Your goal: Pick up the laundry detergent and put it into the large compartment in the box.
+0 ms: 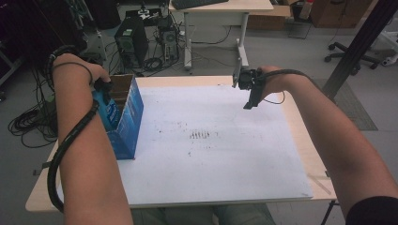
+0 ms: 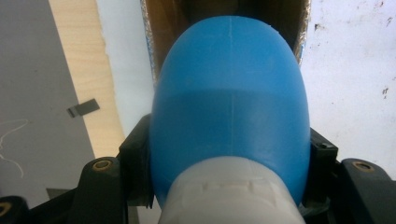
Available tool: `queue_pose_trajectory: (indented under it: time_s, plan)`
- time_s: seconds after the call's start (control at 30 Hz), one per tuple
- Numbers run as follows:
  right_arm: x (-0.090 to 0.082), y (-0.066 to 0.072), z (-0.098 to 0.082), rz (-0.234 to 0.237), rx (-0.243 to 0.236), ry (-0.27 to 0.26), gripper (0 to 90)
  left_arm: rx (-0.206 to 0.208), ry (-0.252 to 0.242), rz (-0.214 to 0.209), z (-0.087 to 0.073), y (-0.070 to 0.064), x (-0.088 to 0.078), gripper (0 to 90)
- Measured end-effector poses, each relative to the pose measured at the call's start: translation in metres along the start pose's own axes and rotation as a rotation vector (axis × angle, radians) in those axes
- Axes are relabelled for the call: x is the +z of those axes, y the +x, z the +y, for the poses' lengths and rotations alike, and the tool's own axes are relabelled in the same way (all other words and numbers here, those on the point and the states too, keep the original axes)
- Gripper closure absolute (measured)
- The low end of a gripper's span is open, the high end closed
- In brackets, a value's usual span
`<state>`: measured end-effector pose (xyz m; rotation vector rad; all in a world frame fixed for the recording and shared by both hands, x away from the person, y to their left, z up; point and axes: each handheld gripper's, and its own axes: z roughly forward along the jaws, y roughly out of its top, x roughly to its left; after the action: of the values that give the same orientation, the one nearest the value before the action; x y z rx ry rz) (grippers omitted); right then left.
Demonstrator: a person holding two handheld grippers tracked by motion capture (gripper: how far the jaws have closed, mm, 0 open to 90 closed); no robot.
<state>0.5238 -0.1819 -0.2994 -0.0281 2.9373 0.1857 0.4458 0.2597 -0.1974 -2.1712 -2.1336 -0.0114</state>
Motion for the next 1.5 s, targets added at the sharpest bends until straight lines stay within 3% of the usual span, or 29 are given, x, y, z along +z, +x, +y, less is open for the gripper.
queue_pose_trajectory:
  time_s: [0.77,1.5]
  plan:
    - [0.003,0.002,0.001,0.0,-0.003,-0.006,8.7,-0.013,-0.004,0.007,0.001,-0.002,0.032,37.8]
    - [0.004,0.003,0.003,-0.001,-0.005,-0.011,8.7,-0.009,0.022,0.0,0.003,-0.003,0.065,37.7]
